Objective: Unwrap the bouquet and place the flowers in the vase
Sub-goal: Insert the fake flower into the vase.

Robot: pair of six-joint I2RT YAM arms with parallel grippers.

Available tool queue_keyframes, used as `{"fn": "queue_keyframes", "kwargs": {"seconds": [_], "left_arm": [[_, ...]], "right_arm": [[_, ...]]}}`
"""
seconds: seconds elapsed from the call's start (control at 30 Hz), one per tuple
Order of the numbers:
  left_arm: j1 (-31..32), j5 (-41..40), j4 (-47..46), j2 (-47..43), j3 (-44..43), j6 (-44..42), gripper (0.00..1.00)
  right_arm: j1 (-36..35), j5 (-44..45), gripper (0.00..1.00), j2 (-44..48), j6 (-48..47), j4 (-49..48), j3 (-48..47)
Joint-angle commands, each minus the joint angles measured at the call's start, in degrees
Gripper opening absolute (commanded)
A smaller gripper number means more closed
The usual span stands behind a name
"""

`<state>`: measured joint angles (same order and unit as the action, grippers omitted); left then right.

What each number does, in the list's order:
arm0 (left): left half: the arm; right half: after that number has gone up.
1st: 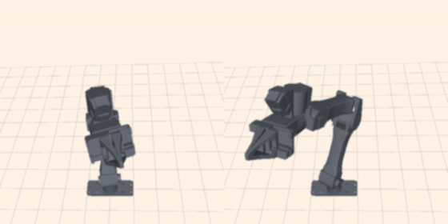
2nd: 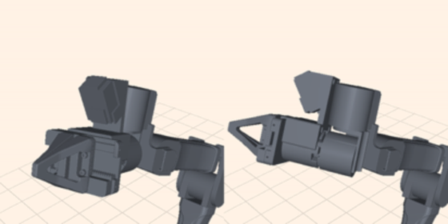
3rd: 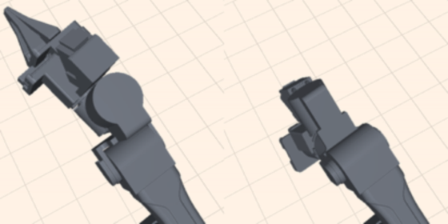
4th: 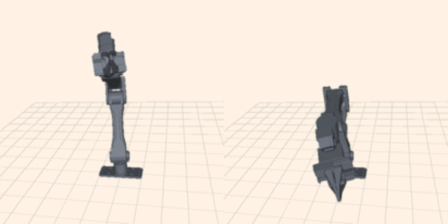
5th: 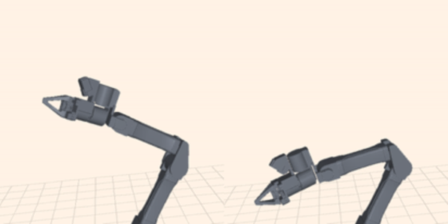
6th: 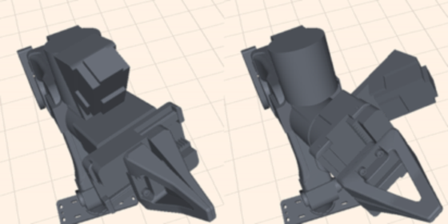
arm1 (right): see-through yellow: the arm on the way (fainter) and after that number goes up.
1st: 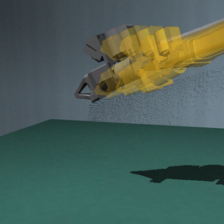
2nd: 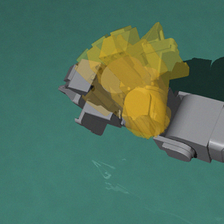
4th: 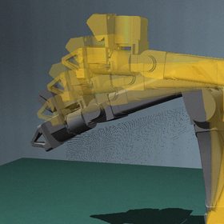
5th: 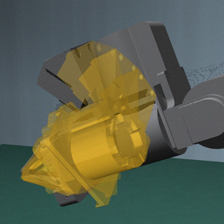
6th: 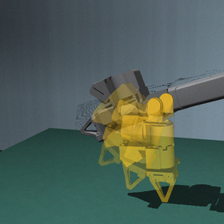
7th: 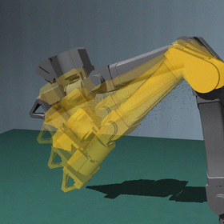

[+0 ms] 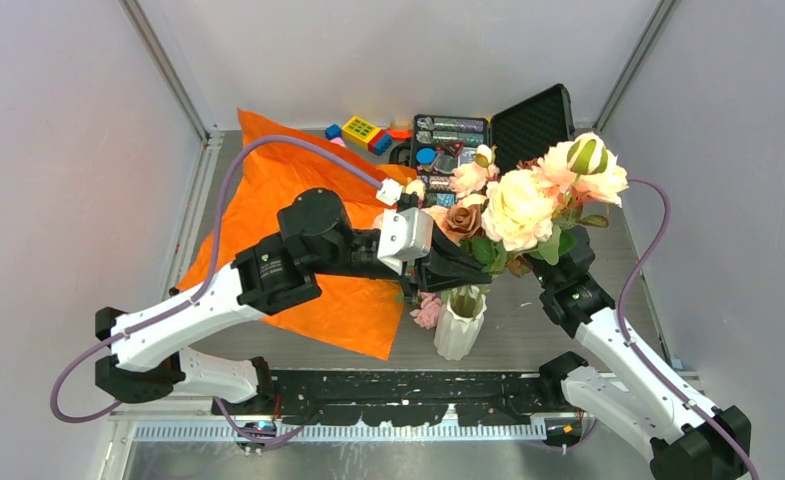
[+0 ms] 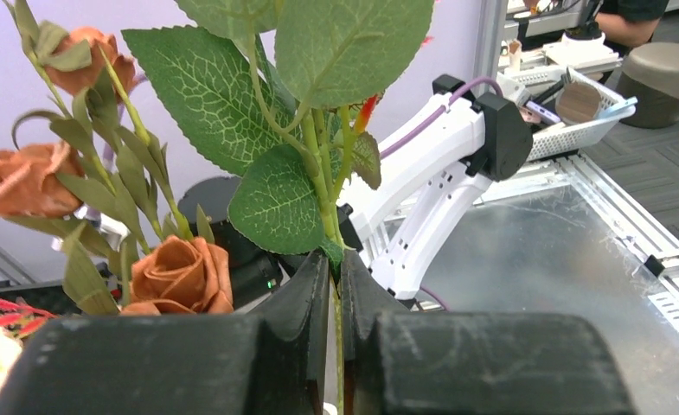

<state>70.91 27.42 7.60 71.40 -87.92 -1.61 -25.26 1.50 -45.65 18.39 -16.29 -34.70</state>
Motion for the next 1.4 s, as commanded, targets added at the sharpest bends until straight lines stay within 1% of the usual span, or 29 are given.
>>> {"fn": "queue_keyframes", "kwargs": {"seconds": [0.0,0.13,0.3,0.33,0.43,0.6,0.83,1.13,1.37], "left_arm": [[0.13,-1.13,4.19,0.79,-5.38,-1.98,0.00],[-1.14,-1.49,7.02,2.35,-7.51,-1.43,0.00],[-3.93,1.57,6.66,4.64,-7.50,1.25,0.00],[-4.36,2.12,6.26,4.88,-7.11,2.78,0.00],[-5.60,2.75,4.16,4.92,-4.56,2.67,0.00],[-9.33,7.14,-1.42,4.53,1.16,6.18,0.00],[-9.92,8.26,-2.65,5.38,5.55,5.24,0.00],[-9.97,8.35,-6.44,3.68,10.78,6.58,0.00],[-9.96,8.02,-7.28,1.92,13.91,7.07,0.00]], "right_arm": [[0.21,0.00,0.65,0.69,0.74,-4.05,0.18],[0.21,-0.31,0.65,0.58,1.25,-4.85,0.42],[0.21,-0.61,0.66,0.77,2.39,-6.57,1.12],[0.21,-0.62,0.66,0.80,2.46,-6.70,1.30],[0.21,-2.86,0.67,1.18,2.54,-7.27,1.74],[0.21,-3.65,0.67,1.52,2.20,-7.09,1.99],[0.21,-4.14,0.68,1.10,2.28,-7.42,2.17],[0.21,-4.47,0.67,0.09,2.34,-7.82,2.09],[0.21,-4.65,0.67,-0.23,2.35,-7.67,2.05]]}}
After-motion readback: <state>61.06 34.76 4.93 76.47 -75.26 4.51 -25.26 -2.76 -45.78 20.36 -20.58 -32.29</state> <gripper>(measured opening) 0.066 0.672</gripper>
